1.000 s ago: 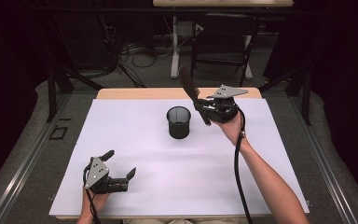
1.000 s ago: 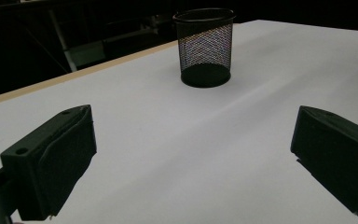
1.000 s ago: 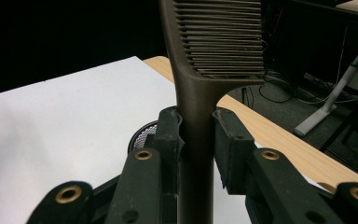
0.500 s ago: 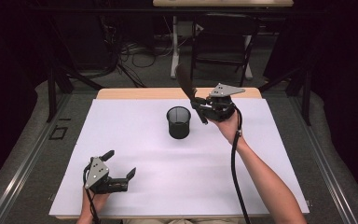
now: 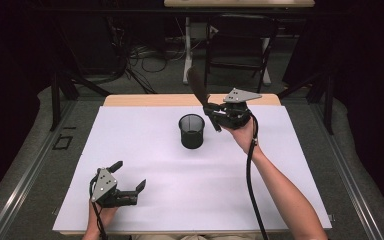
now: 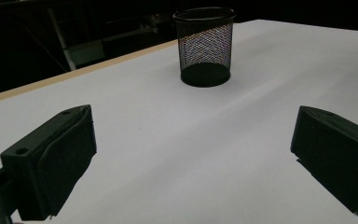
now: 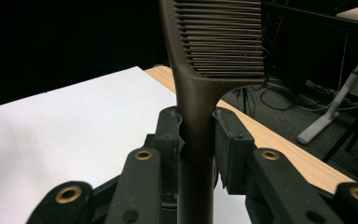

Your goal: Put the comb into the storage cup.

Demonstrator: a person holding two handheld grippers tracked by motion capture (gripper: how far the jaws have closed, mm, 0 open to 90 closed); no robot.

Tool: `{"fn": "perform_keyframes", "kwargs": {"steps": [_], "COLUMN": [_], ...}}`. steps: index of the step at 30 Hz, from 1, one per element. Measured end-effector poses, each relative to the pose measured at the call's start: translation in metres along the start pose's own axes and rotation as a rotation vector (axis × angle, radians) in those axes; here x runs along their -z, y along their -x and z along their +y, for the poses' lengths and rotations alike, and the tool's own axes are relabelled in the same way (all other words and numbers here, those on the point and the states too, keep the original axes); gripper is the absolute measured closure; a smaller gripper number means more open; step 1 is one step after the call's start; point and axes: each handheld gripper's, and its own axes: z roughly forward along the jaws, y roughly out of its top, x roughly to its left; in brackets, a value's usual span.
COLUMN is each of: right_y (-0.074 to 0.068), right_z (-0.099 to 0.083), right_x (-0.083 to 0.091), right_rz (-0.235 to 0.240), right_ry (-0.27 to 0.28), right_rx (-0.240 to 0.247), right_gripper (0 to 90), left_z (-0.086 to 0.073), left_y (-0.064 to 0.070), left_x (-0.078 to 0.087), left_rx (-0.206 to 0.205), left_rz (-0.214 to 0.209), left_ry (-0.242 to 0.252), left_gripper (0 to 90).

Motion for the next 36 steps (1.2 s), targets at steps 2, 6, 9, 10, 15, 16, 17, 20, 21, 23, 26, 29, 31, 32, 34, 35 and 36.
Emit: {"fn": "perform_keyframes", "kwargs": {"steps": [2,6,9,10,15,16,17,20,21,23,26,29,31,32,34,35,36], "right_y": [0.000,0.000,0.000,0.001,-0.002,-0.003,-0.003,-0.003,-0.003,-0.002,-0.001,0.000,0.000,0.000,0.000,0.000,0.000], "right_z": [0.000,0.001,0.001,0.003,0.006,0.007,0.007,0.008,0.008,0.008,0.008,0.008,0.009,0.009,0.009,0.010,0.010], "right_x": [-0.001,-0.002,-0.003,-0.003,-0.005,-0.005,-0.005,-0.007,-0.007,-0.008,-0.009,-0.009,-0.009,-0.009,-0.010,-0.011,-0.011], "right_rz": [0.002,-0.002,0.001,0.004,0.010,0.011,0.012,0.011,0.010,0.010,0.008,0.009,0.009,0.009,0.009,0.010,0.010], "right_ry": [-0.001,0.000,0.004,0.006,0.015,0.018,0.021,0.019,0.021,0.022,0.025,0.032,0.034,0.034,0.040,0.042,0.042], "right_rx": [-0.001,0.003,-0.001,-0.002,0.005,0.005,0.004,0.005,0.003,0.001,-0.005,-0.014,-0.015,-0.015,-0.014,-0.013,-0.013], "right_gripper": [72.9,72.9,72.9,73.0,73.0,73.0,73.0,73.0,72.9,73.0,72.9,73.0,73.0,73.0,73.0,73.0,73.0], "left_z": [0.000,0.000,0.000,0.000,0.000,0.000,0.000,0.000,0.000,0.000,0.000,0.000,0.000,0.000,0.000,0.000,0.000], "left_y": [0.000,0.000,0.000,0.000,0.000,0.000,-0.001,0.000,0.000,0.000,0.000,0.000,0.000,0.000,0.000,0.000,0.000], "left_x": [0.000,0.000,0.000,0.000,0.000,0.000,0.000,0.000,0.001,0.000,0.000,0.000,0.000,0.000,0.000,0.000,0.000], "left_rx": [0.003,0.004,0.005,0.004,0.000,0.001,0.000,-0.001,-0.001,0.001,-0.001,0.000,-0.001,-0.001,-0.001,0.000,0.000], "left_rz": [0.000,0.001,0.001,0.001,0.001,0.000,0.001,0.001,0.002,0.001,0.001,0.001,0.002,0.002,0.002,0.002,0.002], "left_ry": [-0.001,0.001,-0.001,0.000,0.000,0.001,0.001,0.002,0.001,0.001,0.001,0.000,0.001,0.001,0.000,0.000,0.000], "left_gripper": [0.0,0.0,0.0,0.0,0.0,0.0,0.0,0.0,0.0,0.0,0.0,0.0,0.0,0.0,0.0,0.0,0.0]}}
